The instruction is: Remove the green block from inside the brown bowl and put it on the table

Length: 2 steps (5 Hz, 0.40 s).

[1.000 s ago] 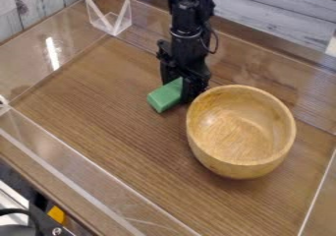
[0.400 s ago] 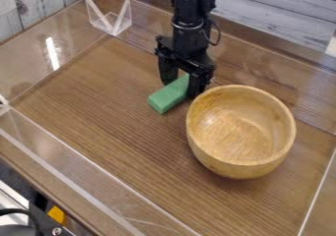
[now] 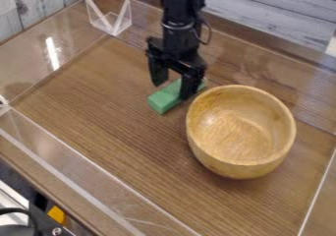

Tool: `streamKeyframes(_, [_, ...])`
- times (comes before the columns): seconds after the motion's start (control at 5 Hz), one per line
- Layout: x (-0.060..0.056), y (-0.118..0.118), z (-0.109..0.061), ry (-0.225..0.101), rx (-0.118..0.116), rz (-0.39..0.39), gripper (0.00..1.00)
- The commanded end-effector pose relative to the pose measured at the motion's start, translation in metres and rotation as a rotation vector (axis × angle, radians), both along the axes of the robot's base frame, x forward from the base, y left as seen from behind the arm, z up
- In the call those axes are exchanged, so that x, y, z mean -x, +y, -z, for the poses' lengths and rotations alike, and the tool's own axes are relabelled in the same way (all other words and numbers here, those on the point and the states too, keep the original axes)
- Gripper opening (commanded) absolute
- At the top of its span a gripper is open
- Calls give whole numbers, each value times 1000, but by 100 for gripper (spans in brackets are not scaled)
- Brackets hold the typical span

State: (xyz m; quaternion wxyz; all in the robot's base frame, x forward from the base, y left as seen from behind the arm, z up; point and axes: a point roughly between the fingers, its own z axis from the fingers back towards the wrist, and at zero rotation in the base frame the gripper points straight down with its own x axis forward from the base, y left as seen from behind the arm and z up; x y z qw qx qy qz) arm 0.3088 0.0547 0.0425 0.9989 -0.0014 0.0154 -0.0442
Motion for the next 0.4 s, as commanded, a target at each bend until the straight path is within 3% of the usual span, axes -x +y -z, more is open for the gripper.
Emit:
streamKeyframes(0.0, [-6,15,-28,-78,-2,29,100])
streamKeyframes(0.2, [-10,23,-30,-86,-3,72,100])
